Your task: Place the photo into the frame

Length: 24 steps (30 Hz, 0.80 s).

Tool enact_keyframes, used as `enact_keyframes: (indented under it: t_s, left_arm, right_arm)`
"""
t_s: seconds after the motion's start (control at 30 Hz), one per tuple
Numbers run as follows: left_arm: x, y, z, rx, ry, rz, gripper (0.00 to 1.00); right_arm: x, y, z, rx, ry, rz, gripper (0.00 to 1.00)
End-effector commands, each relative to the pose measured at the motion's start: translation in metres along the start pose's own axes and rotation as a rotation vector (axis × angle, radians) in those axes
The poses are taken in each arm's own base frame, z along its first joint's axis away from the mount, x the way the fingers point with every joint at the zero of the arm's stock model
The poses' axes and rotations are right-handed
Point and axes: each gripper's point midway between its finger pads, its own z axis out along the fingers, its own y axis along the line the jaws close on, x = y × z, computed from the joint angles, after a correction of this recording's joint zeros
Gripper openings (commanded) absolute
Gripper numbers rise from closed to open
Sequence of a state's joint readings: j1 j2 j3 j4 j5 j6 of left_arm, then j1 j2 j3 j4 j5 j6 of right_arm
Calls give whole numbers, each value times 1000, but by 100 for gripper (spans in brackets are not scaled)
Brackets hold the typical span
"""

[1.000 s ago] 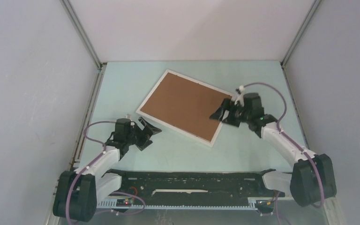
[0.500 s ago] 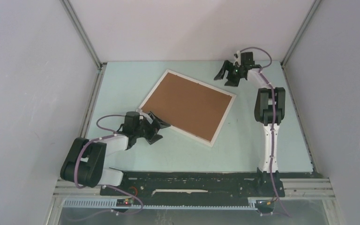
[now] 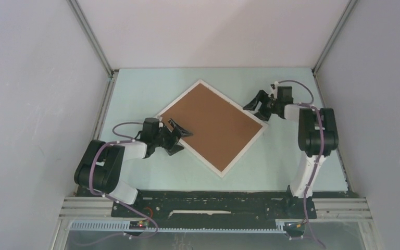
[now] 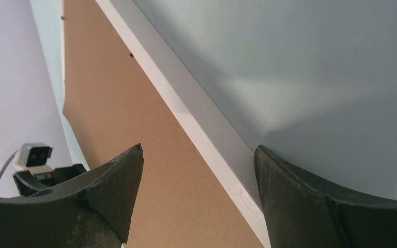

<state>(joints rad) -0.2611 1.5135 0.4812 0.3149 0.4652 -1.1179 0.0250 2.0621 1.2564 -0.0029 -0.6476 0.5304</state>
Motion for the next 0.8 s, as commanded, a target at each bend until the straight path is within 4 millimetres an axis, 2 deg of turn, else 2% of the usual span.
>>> enact_keyframes:
  t_s: [0.0,0.13,0.23,0.33,0.43,0.53,0.6,0.77]
  left_arm:
    - [-18,-8,13,-22,-29,86,100]
    - [-28,-5,6,-87,-50,158,100]
    - [-35,13,-13,-184,-103,189,100]
    - [-30,34,-39,-263,-144,195,100]
    - [-14,39,-52,-244,-138,178,98]
    - [9,34,-55,-202,-99,155,96]
    - [17,31,-59,-191,-107,140,97]
    - [13,21,-75,-183,-189,162,98]
  right_arm:
    - [91,11,-31,-38,120,159,85]
    - [137,3,-49,-7,161,155,85]
    - [154,-12,-57,57,176,122,86]
    - [153,-19,-65,83,176,103,85]
    - [151,-19,-70,89,166,74,85]
    - [153,-21,-71,95,174,58,85]
    - [154,-20,-70,90,179,56,84]
    - [154,-14,-67,67,180,43,84]
